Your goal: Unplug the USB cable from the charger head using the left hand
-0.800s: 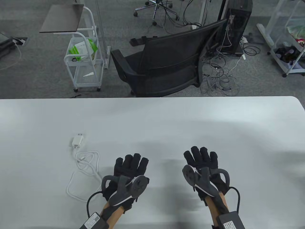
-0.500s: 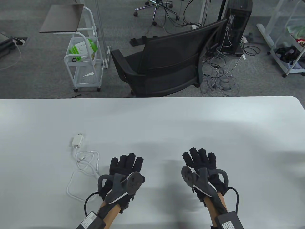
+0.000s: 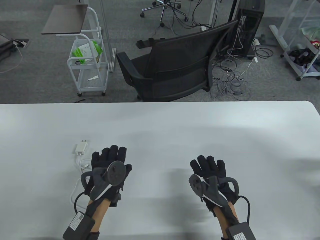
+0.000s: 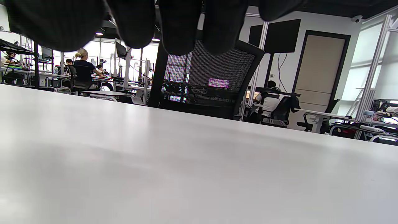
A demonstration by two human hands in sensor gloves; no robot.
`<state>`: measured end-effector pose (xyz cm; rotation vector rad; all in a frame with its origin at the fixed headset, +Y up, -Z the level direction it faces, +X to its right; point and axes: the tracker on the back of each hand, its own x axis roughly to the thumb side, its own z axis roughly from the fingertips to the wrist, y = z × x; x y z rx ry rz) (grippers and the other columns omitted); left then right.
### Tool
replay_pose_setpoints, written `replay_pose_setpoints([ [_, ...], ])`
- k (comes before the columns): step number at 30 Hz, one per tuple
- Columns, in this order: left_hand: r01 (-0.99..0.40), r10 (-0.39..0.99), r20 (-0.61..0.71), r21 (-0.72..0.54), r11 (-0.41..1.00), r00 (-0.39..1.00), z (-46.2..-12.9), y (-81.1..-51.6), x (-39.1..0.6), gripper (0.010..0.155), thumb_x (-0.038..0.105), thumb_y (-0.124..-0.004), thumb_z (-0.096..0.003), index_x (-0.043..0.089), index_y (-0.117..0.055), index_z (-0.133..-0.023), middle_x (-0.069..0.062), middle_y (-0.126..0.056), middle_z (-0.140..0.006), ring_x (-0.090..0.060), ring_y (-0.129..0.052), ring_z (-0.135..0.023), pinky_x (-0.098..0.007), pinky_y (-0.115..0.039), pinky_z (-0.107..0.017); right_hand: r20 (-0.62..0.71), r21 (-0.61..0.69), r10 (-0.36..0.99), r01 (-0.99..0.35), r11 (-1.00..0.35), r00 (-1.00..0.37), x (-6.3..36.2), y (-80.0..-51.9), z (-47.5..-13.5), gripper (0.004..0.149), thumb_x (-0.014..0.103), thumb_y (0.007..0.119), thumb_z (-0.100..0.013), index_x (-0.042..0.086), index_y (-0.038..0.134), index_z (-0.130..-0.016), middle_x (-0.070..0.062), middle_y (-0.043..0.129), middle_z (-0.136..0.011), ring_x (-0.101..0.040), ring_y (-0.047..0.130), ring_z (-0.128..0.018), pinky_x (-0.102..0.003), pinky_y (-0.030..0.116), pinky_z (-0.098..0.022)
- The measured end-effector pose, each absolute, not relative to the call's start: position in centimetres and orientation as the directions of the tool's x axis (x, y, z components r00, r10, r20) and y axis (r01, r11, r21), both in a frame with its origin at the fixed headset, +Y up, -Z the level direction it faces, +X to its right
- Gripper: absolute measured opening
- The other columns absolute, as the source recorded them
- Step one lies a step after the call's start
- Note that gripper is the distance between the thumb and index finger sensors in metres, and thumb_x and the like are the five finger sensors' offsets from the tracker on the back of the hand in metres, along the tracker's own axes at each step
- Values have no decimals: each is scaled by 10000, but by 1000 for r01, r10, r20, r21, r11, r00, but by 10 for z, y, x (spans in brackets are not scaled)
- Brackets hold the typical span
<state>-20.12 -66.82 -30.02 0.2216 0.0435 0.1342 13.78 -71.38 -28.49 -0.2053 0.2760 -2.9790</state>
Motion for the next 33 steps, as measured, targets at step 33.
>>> replay_pose_setpoints([
  [33, 24, -172, -704, -215, 976, 689, -407, -760, -331, 459, 460, -853, -303, 262, -957, -704, -4, -1066, -650, -283, -1055, -590, -544, -740, -638, 139, -137, -105, 86, -987, -985, 135, -714, -284, 660, 581, 739, -346, 373, 653, -966, 31, 732, -1066, -288, 751, -1024, -607, 532, -738],
])
